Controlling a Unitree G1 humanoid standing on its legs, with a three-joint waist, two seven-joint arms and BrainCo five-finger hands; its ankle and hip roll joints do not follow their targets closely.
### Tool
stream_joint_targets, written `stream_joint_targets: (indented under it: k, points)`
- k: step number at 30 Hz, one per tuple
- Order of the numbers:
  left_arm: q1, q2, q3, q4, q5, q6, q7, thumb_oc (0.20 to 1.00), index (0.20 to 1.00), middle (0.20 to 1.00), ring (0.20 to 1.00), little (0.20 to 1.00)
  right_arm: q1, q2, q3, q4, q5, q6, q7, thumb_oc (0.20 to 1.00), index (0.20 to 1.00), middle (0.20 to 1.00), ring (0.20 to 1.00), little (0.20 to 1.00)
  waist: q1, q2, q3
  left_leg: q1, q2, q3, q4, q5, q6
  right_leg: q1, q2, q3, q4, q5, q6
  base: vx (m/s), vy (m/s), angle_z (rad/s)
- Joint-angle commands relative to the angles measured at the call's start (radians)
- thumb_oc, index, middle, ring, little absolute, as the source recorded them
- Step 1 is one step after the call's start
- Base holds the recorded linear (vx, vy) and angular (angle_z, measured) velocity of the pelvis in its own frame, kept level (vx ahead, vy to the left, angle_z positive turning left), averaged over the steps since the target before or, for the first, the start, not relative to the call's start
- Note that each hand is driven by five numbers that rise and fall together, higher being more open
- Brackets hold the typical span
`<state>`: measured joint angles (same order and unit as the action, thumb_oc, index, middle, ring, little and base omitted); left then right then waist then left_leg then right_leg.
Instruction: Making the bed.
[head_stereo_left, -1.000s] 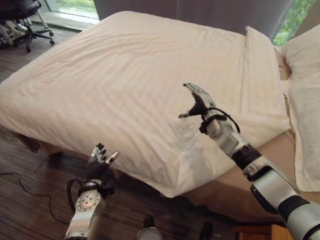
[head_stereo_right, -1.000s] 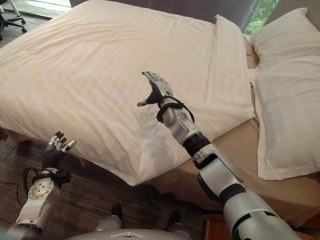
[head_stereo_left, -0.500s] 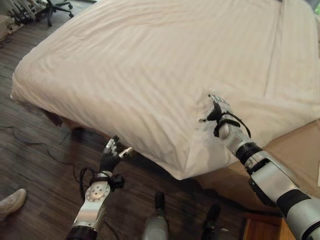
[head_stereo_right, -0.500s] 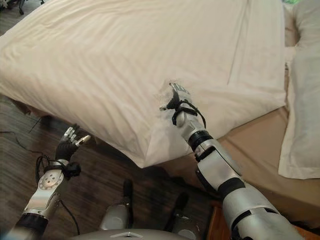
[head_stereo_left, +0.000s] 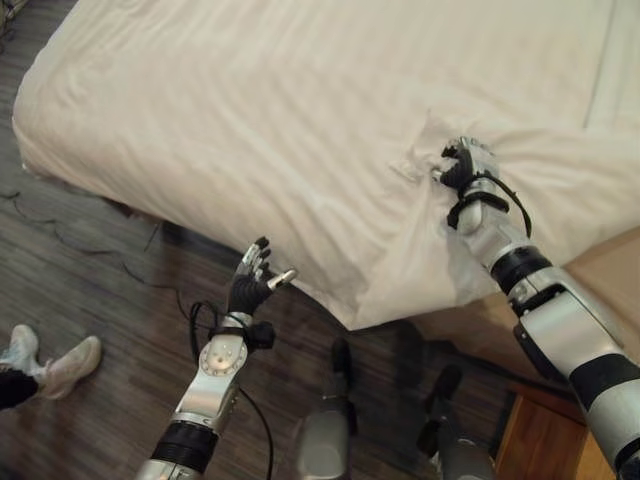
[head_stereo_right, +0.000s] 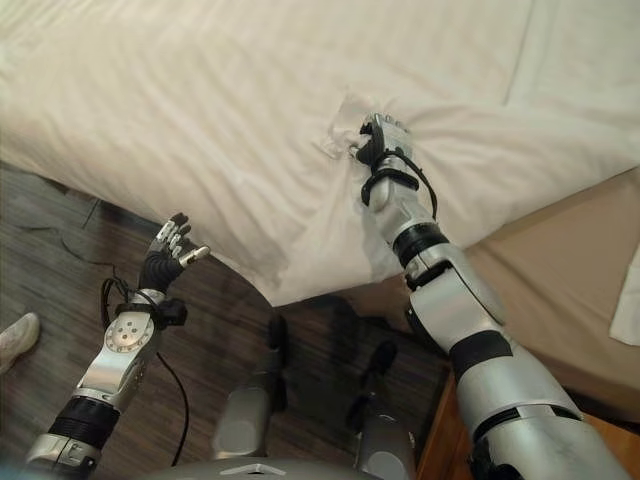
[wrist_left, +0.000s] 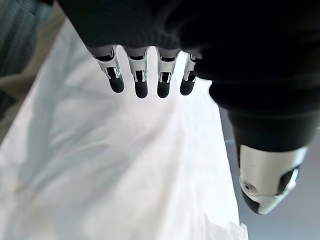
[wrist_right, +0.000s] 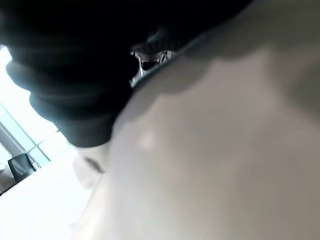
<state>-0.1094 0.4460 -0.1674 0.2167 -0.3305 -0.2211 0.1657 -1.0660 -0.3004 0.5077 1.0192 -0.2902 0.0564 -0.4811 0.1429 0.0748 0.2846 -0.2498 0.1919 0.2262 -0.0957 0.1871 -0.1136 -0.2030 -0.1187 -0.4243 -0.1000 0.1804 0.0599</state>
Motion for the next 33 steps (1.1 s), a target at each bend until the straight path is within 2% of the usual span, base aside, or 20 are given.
stream_joint_targets:
  k: [1,3,4,5,7,12,15,17,19,20,25,28,29,30,31,33]
  points:
    - [-0.026,0.007,-0.02,0.018,0.069,-0.005,0.047,1.0,1.0,1.0,1.0,1.0,0.125,0.051,-0.013,-0.145,0.016,-0.041,-0.039,0.2,0.2,0.2,0.2,0.2,-0.044,-0.075,-0.015,0.104,-0.011,0.069,0.008,-0.112,-0.011,0.109,-0.057,0.042,0.013,-0.171,0.063,0.05,0.11,-0.42]
    - [0.01,-0.025,-0.003,0.025,0.066,0.015,0.051,1.0,1.0,1.0,1.0,1.0,0.319,0.042,-0.042,-0.317,-0.015,-0.054,-0.003,0.2,0.2,0.2,0.2,0.2,-0.09,-0.099,-0.044,0.168,-0.024,0.093,0.008,-0.138,0.002,0.147,-0.059,0.061,0.013,-0.168,0.067,0.12,0.103,-0.41]
    - [0.013,-0.025,-0.004,0.024,0.066,0.015,0.051,1.0,1.0,1.0,1.0,1.0,0.324,0.04,-0.042,-0.322,-0.015,-0.051,-0.001,0.2,0.2,0.2,0.2,0.2,-0.089,-0.099,-0.045,0.169,-0.025,0.094,0.008,-0.139,0.003,0.149,-0.059,0.061,0.013,-0.168,0.068,0.07,0.085,-0.34]
    - [0.03,-0.042,0.01,0.023,0.068,0.026,0.054,1.0,1.0,1.0,1.0,1.0,0.456,0.011,-0.075,-0.415,-0.024,-0.058,0.02,0.2,0.2,0.2,0.2,0.2,-0.124,-0.111,-0.062,0.2,-0.028,0.108,0.008,-0.151,0.007,0.164,-0.061,0.073,0.013,-0.165,0.071,0.06,0.083,-0.48]
    - [0.056,-0.047,0.027,0.02,0.074,0.033,0.059,1.0,1.0,1.0,1.0,1.0,0.586,-0.044,-0.126,-0.508,-0.036,-0.063,0.04,0.2,0.2,0.2,0.2,0.2,-0.158,-0.124,-0.084,0.23,-0.03,0.123,0.008,-0.162,0.012,0.179,-0.061,0.088,0.013,-0.163,0.076,0.08,0.084,-0.28]
    - [0.109,-0.068,0.045,0.024,0.099,0.047,0.061,1.0,1.0,1.0,1.0,1.0,0.788,-0.095,-0.209,-0.589,-0.069,-0.061,0.068,0.2,0.2,0.2,0.2,0.2,-0.204,-0.139,-0.123,0.28,-0.033,0.162,0.008,-0.184,0.02,0.198,-0.061,0.118,0.013,-0.159,0.085,0.05,0.042,-0.4]
    - [0.146,-0.087,0.043,0.043,0.09,0.052,0.053,1.0,1.0,1.0,1.0,1.0,0.875,-0.1,-0.26,-0.559,-0.066,-0.062,0.064,0.2,0.2,0.2,0.2,0.2,-0.238,-0.139,-0.146,0.316,-0.033,0.195,0.008,-0.194,0.024,0.208,-0.063,0.14,0.013,-0.156,0.091,0.04,0.043,-0.37]
    - [0.151,-0.089,0.039,0.048,0.084,0.053,0.049,1.0,1.0,1.0,1.0,1.0,0.882,-0.101,-0.268,-0.546,-0.066,-0.06,0.06,0.2,0.2,0.2,0.2,0.2,-0.245,-0.137,-0.149,0.324,-0.034,0.205,0.008,-0.196,0.025,0.209,-0.064,0.145,0.013,-0.155,0.093,0.01,0.026,-0.22]
    - [0.16,-0.095,0.039,0.053,0.079,0.051,0.048,1.0,1.0,1.0,1.0,1.0,0.902,-0.107,-0.292,-0.521,-0.059,-0.056,0.055,0.799,0.799,0.799,0.799,0.799,-0.259,-0.134,-0.155,0.337,-0.035,0.218,0.008,-0.2,0.026,0.213,-0.065,0.152,0.013,-0.153,0.094,0.01,0.01,-0.31]
    - [0.164,-0.096,0.039,0.056,0.076,0.05,0.046,1.0,1.0,1.0,1.0,1.0,0.91,-0.109,-0.3,-0.511,-0.053,-0.055,0.056,1.0,1.0,1.0,1.0,1.0,-0.262,-0.132,-0.156,0.34,-0.036,0.222,0.008,-0.2,0.026,0.214,-0.066,0.155,0.013,-0.153,0.095,0.02,0.011,-0.27]
    - [0.18,-0.106,0.048,0.067,0.066,0.051,0.04,1.0,1.0,1.0,1.0,1.0,0.986,-0.094,-0.361,-0.439,0.02,-0.053,0.054,1.0,1.0,1.0,1.0,1.0,-0.284,-0.123,-0.162,0.353,-0.035,0.23,0.008,-0.201,0.026,0.224,-0.071,0.154,0.013,-0.154,0.095,0.02,-0.007,-0.13]
    - [0.191,-0.118,0.044,0.088,0.061,0.053,0.034,1.0,1.0,1.0,1.0,1.0,1.028,-0.06,-0.376,-0.329,0.064,-0.053,0.052,1.0,1.0,1.0,1.0,1.0,-0.291,-0.122,-0.164,0.362,-0.034,0.231,0.008,-0.203,0.025,0.237,-0.068,0.152,0.013,-0.159,0.095,0.01,-0.026,-0.01]
    - [0.194,-0.122,0.037,0.097,0.055,0.051,0.03,1.0,1.0,1.0,1.0,1.0,1.029,-0.041,-0.362,-0.207,0.066,-0.045,0.049,1.0,1.0,1.0,1.0,1.0,-0.288,-0.122,-0.165,0.364,-0.031,0.227,0.008,-0.202,0.024,0.243,-0.066,0.15,0.013,-0.163,0.094,0.01,-0.036,-0.01]
    - [0.194,-0.122,0.037,0.097,0.055,0.051,0.03,1.0,1.0,1.0,1.0,1.0,1.029,-0.041,-0.362,-0.207,0.066,-0.046,0.049,1.0,1.0,1.0,1.0,1.0,-0.288,-0.122,-0.165,0.364,-0.031,0.227,0.008,-0.202,0.024,0.243,-0.066,0.15,0.013,-0.163,0.094,0.01,-0.054,0.01]
    - [0.191,-0.121,0.026,0.106,0.05,0.05,0.026,1.0,1.0,1.0,1.0,1.0,1.013,-0.031,-0.338,-0.066,0.035,-0.022,0.04,1.0,1.0,1.0,1.0,1.0,-0.279,-0.122,-0.165,0.366,-0.029,0.223,0.008,-0.202,0.023,0.248,-0.064,0.147,0.013,-0.167,0.093,0.01,-0.042,0.0]
    - [0.194,-0.106,0.021,0.101,0.05,0.051,0.019,1.0,1.0,1.0,1.0,1.0,0.992,-0.035,-0.309,0.054,-0.024,0.004,0.04,1.0,1.0,1.0,1.0,1.0,-0.267,-0.123,-0.162,0.368,-0.026,0.216,0.008,-0.2,0.021,0.255,-0.061,0.139,0.013,-0.172,0.092,0.01,-0.057,0.17]
